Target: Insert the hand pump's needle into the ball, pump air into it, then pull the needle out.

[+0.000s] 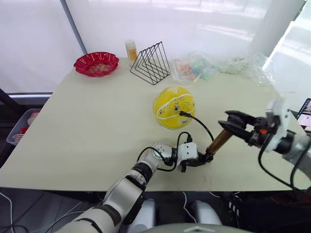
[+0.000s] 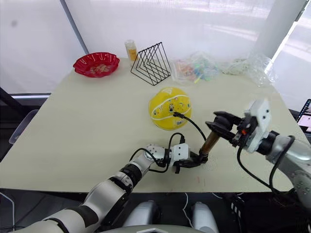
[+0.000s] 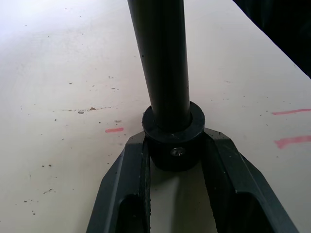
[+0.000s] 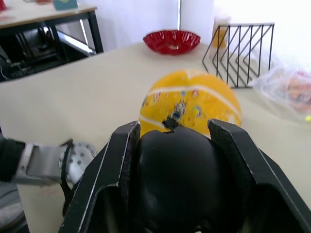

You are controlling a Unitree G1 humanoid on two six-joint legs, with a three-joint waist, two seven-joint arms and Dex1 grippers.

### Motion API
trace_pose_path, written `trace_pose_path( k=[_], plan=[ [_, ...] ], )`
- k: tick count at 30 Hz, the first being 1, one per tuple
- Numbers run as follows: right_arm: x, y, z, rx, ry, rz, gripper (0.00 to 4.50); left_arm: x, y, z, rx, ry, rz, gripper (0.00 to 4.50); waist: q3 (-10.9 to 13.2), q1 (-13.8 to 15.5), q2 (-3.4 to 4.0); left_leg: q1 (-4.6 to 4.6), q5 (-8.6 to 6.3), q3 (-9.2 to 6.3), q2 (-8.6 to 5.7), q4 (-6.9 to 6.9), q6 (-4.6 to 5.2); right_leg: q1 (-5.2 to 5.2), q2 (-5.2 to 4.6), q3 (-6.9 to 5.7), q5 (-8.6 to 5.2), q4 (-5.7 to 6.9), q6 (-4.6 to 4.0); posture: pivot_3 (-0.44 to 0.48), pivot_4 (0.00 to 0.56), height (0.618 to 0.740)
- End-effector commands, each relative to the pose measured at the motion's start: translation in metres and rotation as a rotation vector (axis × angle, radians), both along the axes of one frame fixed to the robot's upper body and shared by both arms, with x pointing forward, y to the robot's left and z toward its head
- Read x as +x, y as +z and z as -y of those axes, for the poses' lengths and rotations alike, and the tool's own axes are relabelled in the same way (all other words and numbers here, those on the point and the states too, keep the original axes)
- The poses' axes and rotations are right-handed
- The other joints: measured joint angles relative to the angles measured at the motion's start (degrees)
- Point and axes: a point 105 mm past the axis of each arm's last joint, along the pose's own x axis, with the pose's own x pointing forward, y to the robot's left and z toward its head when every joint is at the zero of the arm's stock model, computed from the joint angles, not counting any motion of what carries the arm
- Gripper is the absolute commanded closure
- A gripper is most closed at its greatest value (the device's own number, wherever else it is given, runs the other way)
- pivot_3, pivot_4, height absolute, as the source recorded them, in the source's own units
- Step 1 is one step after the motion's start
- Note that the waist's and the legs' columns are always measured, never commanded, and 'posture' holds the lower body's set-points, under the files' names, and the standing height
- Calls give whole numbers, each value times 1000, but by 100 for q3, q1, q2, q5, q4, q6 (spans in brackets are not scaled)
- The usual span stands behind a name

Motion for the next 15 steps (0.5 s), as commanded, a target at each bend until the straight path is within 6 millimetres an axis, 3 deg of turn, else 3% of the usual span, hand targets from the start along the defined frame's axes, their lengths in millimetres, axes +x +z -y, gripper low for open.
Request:
trace_pose_path(
  k=[1, 4, 9, 13, 15],
  plan=[
    [4, -44, 12, -77, -72, -129, 2683, -35, -57, -35, 238, -53, -161, 3499, -5, 3, 2, 1, 0, -3, 1, 0, 0, 0, 0, -2, -1, 1, -1, 0, 150, 737],
    [6, -35, 13, -63, -71, -91, 2683, -36, -57, -36, 238, -54, -162, 3499, -2, 8, 6, 0, 0, -2, 0, 0, 0, 0, 0, -1, -1, 1, -1, 0, 150, 737],
    [8, 14, 24, -21, -64, 38, 2683, -35, -56, -35, 238, -57, -161, 3499, 33, 17, 50, -8, 0, -2, -5, 3, -1, -1, -6, -1, 0, -2, 0, 0, 150, 737],
    [6, 67, 32, 23, -52, 152, 2683, -35, -56, -34, 239, -60, -159, 3499, 76, 22, 100, -14, 0, 2, -11, 7, 0, -5, -10, 0, 0, -1, 1, 0, 150, 737],
    [5, 78, 33, 28, -47, 165, 2683, -35, -56, -34, 239, -61, -159, 3499, 90, 28, 114, -14, 0, 1, -11, 7, 0, -5, -9, -4, 0, -1, 1, 0, 150, 737]
  ],
)
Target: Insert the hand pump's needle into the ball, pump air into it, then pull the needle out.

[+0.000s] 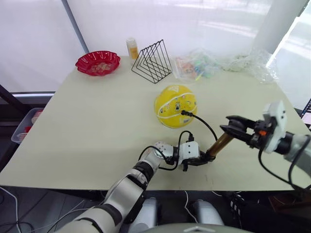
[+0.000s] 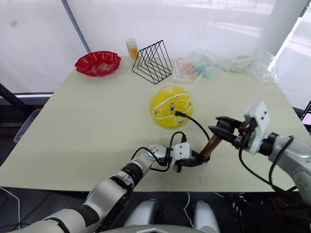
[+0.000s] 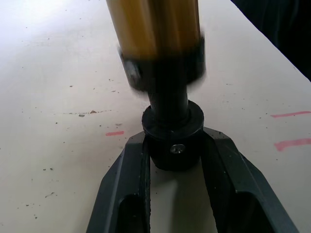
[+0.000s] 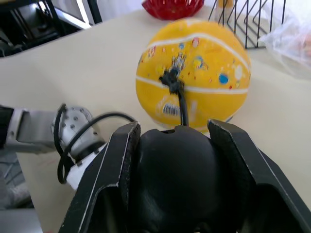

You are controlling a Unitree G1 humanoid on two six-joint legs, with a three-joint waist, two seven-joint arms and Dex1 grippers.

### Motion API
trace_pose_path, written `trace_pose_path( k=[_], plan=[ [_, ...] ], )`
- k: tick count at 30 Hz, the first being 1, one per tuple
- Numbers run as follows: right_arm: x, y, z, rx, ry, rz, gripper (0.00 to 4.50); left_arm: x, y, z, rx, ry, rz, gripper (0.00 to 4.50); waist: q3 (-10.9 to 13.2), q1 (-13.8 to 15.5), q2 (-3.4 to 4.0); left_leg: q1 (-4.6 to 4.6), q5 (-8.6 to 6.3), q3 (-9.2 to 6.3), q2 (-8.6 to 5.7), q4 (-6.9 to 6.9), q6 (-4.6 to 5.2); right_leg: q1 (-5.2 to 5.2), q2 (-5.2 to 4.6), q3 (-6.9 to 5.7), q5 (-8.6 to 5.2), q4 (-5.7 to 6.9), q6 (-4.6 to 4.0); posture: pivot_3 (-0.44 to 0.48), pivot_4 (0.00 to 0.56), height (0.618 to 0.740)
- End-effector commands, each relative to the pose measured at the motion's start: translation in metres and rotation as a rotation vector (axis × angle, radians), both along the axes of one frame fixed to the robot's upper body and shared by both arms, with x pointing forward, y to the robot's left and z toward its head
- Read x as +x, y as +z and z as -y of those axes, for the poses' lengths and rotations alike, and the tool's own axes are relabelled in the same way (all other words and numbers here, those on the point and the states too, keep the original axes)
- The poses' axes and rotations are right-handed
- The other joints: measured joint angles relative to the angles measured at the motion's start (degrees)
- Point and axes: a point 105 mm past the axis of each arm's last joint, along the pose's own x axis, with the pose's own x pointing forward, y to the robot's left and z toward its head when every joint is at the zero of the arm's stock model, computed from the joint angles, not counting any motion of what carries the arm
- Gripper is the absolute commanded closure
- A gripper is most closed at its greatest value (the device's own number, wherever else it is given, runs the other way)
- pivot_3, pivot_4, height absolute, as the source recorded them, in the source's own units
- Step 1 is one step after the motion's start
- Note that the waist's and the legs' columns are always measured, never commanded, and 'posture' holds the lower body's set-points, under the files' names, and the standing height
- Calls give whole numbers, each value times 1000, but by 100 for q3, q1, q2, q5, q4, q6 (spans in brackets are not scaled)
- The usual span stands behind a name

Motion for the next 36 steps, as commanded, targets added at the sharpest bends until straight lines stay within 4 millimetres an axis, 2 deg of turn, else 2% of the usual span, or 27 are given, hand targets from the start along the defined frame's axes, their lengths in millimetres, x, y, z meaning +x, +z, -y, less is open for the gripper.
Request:
trace_pose_path(
  k=[1, 3, 6, 8, 10, 14, 17, 20, 24, 27, 29, 32, 34, 36],
  plan=[
    [-3, 76, 22, 24, -65, 240, 2683, -36, -63, -40, 260, -44, -175, 3499, 11, 7, 8, -3, 0, 0, -1, 0, 0, -1, 0, 0, 0, 0, 0, 0, 150, 737],
    [-10, 105, 26, 31, -61, 299, 2683, -36, -62, -40, 260, -45, -175, 3499, 26, 7, 27, -6, 0, 3, -4, 2, 0, -1, 0, -5, 1, 0, 2, 0, 150, 737],
    [-16, 127, 26, 46, -55, 335, 2683, -36, -62, -40, 261, -45, -176, 3499, 43, 8, 28, -8, 1, 12, -10, 4, 1, -3, -3, -10, 3, 1, 5, 0, 150, 737],
    [-17, 131, 24, 50, -54, 335, 2683, -36, -62, -41, 261, -44, -176, 3499, 47, 11, 22, -11, 1, 4, -7, 3, 1, -3, -1, -16, 3, 0, 5, 0, 150, 737],
    [-16, 125, 21, 40, -50, 307, 2683, -36, -62, -41, 261, -44, -177, 3499, 47, 11, 21, -15, 1, 4, -8, 2, 1, -6, -2, -11, 4, 0, 7, 0, 150, 737],
    [-8, 71, 14, -75, -55, 154, 2683, -37, -63, -41, 261, -45, -178, 3499, 37, 11, 12, -12, 1, 4, -7, 0, 1, -3, -3, -1, 4, 0, 8, 0, 150, 737],
    [-3, 16, 6, -80, -59, 37, 2683, -36, -63, -41, 260, -43, -176, 3499, -4, -6, -30, 2, 0, -1, 3, -6, 1, 0, 7, -3, 4, 0, 8, 0, 150, 737],
    [2, -23, 0, -21, -87, -15, 2683, -35, -63, -41, 258, -36, -175, 3499, -55, -24, -88, 18, 0, -4, 8, -4, 0, 12, 12, -3, 0, 2, 1, 0, 150, 737],
    [3, -64, -5, -18, -111, -55, 2683, -35, -62, -40, 258, -33, -173, 3499, -73, -33, -100, 40, 0, -6, 17, -3, -1, 30, 20, 0, -1, 4, -1, 0, 150, 737],
    [2, -85, -10, -66, -99, -59, 2683, -34, -62, -40, 256, -30, -173, 3499, -78, -31, -101, 59, -1, -8, 20, -7, -2, 47, 21, -3, -5, 2, -7, 0, 150, 737],
    [3, -89, -13, -64, -98, -42, 2683, -35, -63, -39, 257, -31, -173, 3499, -77, -29, -99, 66, -2, -8, 20, -10, -3, 52, 21, -3, -5, 2, -8, 0, 150, 737],
    [3, -82, -17, -64, -74, 0, 2683, -36, -63, -39, 257, -32, -174, 3499, -67, -25, -78, 72, -2, -8, 20, -11, -4, 58, 21, -3, -6, 2, -10, 0, 150, 737],
    [7, -59, -15, -26, -80, 62, 2683, -36, -63, -39, 255, -30, -177, 3499, -67, -21, -74, 73, -3, -8, 20, -11, -5, 59, 21, -2, -7, 1, -9, 0, 150, 737],
    [10, -16, -11, 1, -59, 167, 2683, -37, -64, -40, 260, -37, -183, 3499, -46, -21, -49, 72, -3, -8, 20, -10, -5, 59, 21, -3, -6, 1, -9, 0, 150, 737]
  ],
)
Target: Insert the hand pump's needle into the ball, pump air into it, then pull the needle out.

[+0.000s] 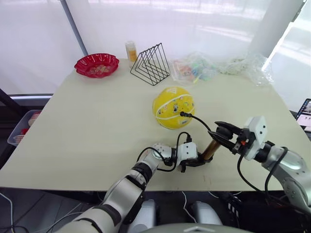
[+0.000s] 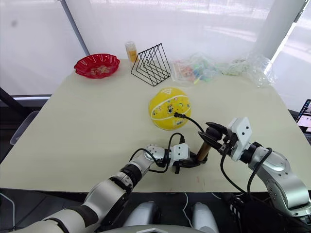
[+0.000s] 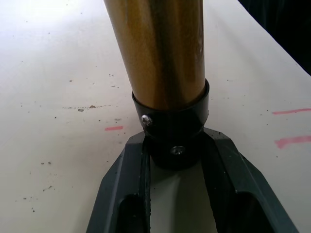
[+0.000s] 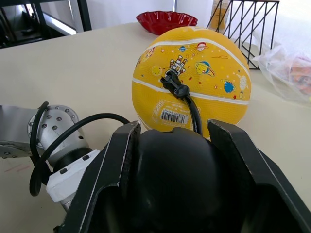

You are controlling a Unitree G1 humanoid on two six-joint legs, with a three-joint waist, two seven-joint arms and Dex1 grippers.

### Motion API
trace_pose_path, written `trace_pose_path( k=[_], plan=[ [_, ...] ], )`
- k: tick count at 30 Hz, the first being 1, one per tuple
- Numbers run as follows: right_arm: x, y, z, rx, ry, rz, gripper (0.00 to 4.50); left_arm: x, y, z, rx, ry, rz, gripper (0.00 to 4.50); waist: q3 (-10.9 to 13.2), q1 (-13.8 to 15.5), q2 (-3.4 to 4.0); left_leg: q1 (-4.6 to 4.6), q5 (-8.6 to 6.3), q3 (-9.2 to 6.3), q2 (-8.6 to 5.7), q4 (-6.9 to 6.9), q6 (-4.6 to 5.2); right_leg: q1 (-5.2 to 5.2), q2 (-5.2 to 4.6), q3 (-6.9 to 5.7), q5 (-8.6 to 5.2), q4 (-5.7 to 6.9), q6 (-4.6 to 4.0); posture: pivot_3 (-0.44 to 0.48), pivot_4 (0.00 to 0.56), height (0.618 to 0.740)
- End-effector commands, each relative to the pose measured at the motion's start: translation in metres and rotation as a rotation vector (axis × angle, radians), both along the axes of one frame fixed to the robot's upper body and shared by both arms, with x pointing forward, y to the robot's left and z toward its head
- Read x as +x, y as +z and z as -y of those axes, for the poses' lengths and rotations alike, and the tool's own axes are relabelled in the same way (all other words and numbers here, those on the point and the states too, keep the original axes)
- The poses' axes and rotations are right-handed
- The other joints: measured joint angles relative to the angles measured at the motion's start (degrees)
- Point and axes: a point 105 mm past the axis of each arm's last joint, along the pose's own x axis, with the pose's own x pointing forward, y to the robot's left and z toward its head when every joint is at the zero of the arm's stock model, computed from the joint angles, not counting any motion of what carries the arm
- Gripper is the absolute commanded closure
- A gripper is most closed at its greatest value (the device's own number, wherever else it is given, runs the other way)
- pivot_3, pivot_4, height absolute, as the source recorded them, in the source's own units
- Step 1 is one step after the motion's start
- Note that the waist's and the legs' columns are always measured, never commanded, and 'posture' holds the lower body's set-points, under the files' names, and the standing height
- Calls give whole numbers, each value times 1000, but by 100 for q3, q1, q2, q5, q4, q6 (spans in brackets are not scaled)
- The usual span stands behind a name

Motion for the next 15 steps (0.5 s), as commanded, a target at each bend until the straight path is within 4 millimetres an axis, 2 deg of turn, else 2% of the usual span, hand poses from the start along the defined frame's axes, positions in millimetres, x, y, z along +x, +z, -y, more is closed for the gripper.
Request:
trace_pose_path(
  k=[1, 7, 9, 13, 15],
  plan=[
    [6, 55, 18, 24, -22, 116, 2683, -38, -57, -34, 239, -70, -168, 3499, 53, 2, 52, -2, 0, 1, -2, 3, 0, 0, -3, 0, 0, 0, 0, 0, 150, 737],
    [-4, 126, 31, 30, 2, 229, 2683, -41, -59, -38, 279, -99, -196, 3499, 75, 29, 74, -79, 3, 1, -15, 11, 0, -62, -7, -12, 13, 3, 20, 0, 150, 737],
    [-8, 142, 34, 30, 6, 250, 2683, -41, -60, -39, 292, -106, -204, 3499, 83, 35, 79, -82, 2, 4, -18, 10, 0, -64, -9, -18, 15, 2, 24, 0, 150, 737],
    [-14, 159, 31, 45, 21, 259, 2683, -40, -60, -41, 309, -114, -218, 3499, 88, 34, 77, -84, 2, 4, -19, 7, 0, -65, -12, -18, 12, -2, 20, 0, 150, 737],
    [-13, 150, 25, 42, 37, 227, 2683, -40, -59, -41, 315, -114, -228, 3499, 87, 25, 77, -83, 2, 3, -17, 7, 1, -64, -11, -17, 9, -2, 15, 0, 150, 737]
  ],
)
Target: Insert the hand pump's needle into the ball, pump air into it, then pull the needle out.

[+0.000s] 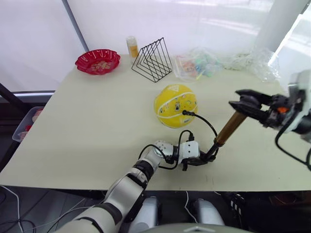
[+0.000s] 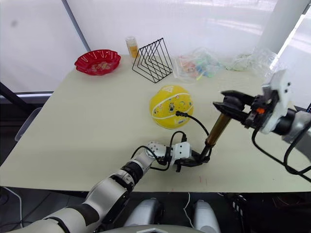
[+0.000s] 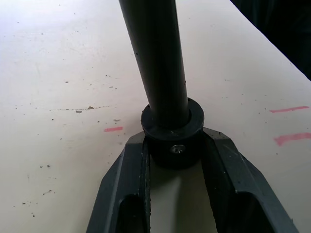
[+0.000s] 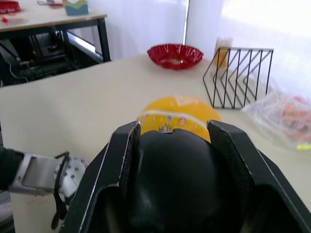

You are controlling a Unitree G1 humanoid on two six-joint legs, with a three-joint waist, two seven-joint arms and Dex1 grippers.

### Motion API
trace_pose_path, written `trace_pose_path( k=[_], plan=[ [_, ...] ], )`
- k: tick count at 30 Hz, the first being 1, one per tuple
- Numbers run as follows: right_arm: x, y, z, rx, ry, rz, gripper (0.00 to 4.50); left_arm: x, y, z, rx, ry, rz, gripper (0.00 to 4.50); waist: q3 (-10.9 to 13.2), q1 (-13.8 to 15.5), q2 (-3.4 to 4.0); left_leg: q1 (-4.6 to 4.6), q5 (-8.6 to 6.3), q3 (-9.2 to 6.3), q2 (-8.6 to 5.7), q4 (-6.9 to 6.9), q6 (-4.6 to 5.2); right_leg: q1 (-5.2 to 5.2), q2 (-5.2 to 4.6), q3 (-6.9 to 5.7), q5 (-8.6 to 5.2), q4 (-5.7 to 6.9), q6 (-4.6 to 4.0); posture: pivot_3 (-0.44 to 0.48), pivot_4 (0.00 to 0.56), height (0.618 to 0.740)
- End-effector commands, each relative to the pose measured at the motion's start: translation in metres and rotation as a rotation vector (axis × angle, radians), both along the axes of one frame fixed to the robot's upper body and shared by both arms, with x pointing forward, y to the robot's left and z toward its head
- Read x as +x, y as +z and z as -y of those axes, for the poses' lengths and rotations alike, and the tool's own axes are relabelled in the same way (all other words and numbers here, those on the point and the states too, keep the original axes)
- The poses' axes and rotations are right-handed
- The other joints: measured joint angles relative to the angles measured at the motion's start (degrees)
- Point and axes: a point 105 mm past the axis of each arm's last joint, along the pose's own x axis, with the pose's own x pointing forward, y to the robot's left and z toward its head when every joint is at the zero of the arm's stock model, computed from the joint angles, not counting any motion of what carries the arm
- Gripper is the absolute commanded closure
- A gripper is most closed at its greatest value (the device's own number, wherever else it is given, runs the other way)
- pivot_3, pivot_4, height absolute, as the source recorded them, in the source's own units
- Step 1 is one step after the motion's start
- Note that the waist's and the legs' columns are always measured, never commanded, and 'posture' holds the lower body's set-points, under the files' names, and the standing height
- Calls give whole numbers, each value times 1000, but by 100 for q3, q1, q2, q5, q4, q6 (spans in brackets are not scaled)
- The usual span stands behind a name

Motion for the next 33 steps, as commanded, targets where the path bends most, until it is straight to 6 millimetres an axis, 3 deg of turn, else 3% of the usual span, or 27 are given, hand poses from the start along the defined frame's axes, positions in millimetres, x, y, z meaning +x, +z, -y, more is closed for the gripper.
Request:
trace_pose_path(
  k=[1, 11, 15, 19, 21, 28, 33],
  plan=[
    [-5, 16, 1, 8, -33, 88, 2683, -41, -69, -47, 320, -59, -226, 3499, -1, -4, 0, 1, 0, -2, 0, 0, 0, 1, 0, 2, -1, 1, -1, 0, 150, 737],
    [9, -117, -4, -97, -102, -205, 2683, -38, -66, -47, 320, -57, -225, 3499, -78, -28, -91, 27, 0, -6, 9, -3, 0, 14, 11, 2, -6, 5, -9, 0, 150, 737],
    [5, -154, -8, -115, -110, -266, 2683, -38, -65, -48, 316, -55, -224, 3499, -97, -27, -98, 34, 0, -7, 14, -3, 0, 17, 15, 1, -8, 7, -14, 0, 150, 737],
    [3, -173, -15, -90, -114, -277, 2683, -37, -64, -48, 316, -58, -223, 3499, -111, -27, -111, 37, -1, -9, 21, -4, -2, 18, 24, 1, -11, 9, -20, 0, 150, 737],
    [3, -165, -17, -84, -93, -239, 2683, -37, -64, -48, 315, -58, -223, 3499, -112, -30, -102, 38, -2, -8, 21, -4, -3, 18, 25, 1, -12, 10, -22, 0, 150, 737],
    [13, -56, 5, 24, -102, 9, 2683, -35, -62, -46, 307, -60, -220, 3499, -50, -21, -22, 25, -2, -2, 19, -1, -4, 8, 25, -4, -11, 10, -21, 0, 150, 737],
    [8, -2, 24, 41, -106, 80, 2683, -36, -61, -46, 307, -70, -224, 3499, -7, -11, 23, 10, -2, 1, 14, -1, -3, 1, 25, -5, -1, 10, -4, 0, 150, 737]
  ],
)
